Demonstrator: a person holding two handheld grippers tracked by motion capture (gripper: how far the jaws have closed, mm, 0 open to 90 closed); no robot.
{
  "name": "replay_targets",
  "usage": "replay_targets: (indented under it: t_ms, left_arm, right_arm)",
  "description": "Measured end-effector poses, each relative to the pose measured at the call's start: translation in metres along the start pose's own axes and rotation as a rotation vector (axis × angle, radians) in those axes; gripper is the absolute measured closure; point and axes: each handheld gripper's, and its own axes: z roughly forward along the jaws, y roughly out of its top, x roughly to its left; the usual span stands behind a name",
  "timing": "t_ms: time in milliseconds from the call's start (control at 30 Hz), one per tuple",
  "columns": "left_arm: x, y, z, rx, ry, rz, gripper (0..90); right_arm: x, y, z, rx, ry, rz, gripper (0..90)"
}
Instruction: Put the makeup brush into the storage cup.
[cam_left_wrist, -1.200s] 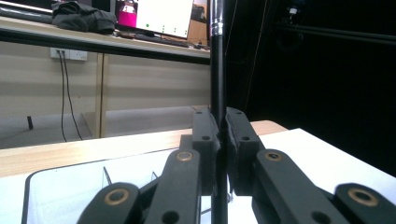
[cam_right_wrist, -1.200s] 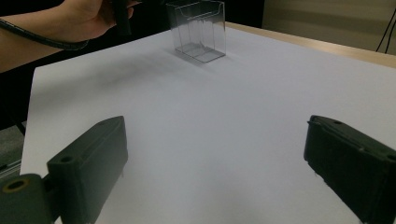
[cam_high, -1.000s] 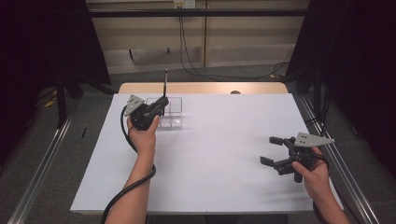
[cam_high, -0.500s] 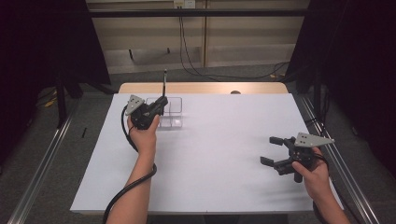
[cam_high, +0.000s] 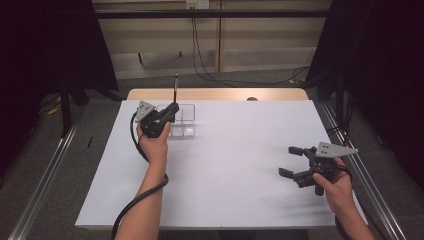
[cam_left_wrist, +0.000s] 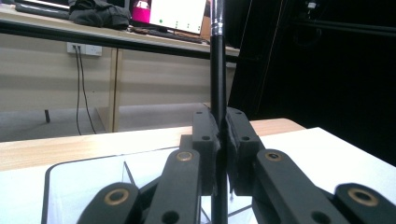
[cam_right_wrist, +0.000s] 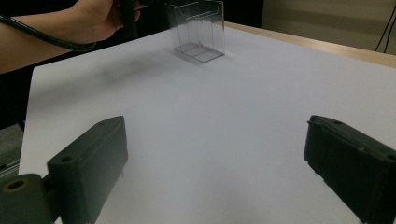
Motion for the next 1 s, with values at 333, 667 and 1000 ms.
replay_targets:
  t_ms: [333,667,1000]
  left_arm:
    - [0.001,0.001,0.004,-0.003,0.003,-0.003,83.7]
    - [0.003,0.001,0.007,0.001,0.017,0.01,83.7]
    - [0.008,0.008,0.013,-0.006,0.026,0.009,83.7]
  right_arm:
    - [0.0,0.0,0.0,0.0,0.001,0.001,6.0]
    - [0.0,-0.001,0.001,0.001,0.005,0.0,6.0]
    - [0.0,-0.001,0.001,0.001,0.006,0.0,6.0]
